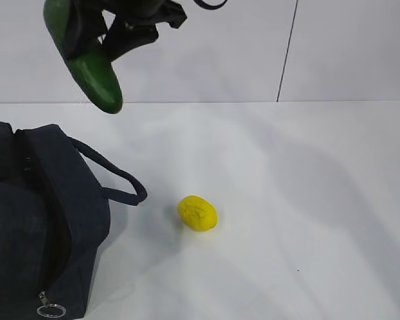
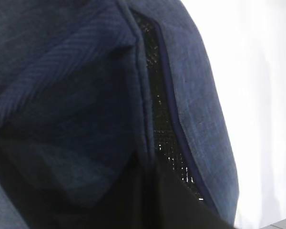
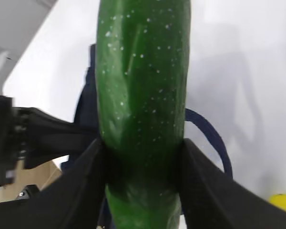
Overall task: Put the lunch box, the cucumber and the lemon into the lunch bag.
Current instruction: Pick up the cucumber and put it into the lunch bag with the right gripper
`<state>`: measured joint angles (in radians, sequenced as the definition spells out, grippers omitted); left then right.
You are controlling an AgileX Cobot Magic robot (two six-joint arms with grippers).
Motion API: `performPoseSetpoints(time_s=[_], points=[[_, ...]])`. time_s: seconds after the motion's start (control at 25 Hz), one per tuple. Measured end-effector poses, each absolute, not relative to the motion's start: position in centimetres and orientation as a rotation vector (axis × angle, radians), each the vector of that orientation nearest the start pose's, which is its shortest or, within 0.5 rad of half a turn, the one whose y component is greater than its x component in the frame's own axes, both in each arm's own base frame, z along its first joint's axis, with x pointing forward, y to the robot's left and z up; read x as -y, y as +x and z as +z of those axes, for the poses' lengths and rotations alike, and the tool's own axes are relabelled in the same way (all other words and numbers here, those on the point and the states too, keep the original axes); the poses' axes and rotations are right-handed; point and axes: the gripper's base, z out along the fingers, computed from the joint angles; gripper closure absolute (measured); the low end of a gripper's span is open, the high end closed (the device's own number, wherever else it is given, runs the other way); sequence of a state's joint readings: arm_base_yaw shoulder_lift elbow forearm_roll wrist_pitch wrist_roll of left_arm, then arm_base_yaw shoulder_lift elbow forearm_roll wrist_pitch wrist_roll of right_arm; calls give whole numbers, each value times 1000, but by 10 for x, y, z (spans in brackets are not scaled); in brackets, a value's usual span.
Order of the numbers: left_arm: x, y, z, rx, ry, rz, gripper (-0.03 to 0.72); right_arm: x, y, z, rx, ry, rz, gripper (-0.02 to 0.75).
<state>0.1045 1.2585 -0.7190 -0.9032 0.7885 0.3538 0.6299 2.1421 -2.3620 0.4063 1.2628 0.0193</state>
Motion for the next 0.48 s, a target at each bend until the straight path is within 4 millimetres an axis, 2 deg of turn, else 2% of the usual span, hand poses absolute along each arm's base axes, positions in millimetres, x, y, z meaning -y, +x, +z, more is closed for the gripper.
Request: performPoseSetpoints(time_s=[0.12,0.24,0.36,0.48], points=[[27,229,250,-2516,-387,-864,694,-297,348,383,-2445,-774,807,380],[27,229,250,-2516,-387,-864,694,-291,340,389,-2455,-775,802,380],[27,229,250,-2516,-387,-864,694,-289,336,384,-2484,-775,810,380],[27,229,250,-2516,-381,-862,694,-290,334,370,-2544,-774,831,380]])
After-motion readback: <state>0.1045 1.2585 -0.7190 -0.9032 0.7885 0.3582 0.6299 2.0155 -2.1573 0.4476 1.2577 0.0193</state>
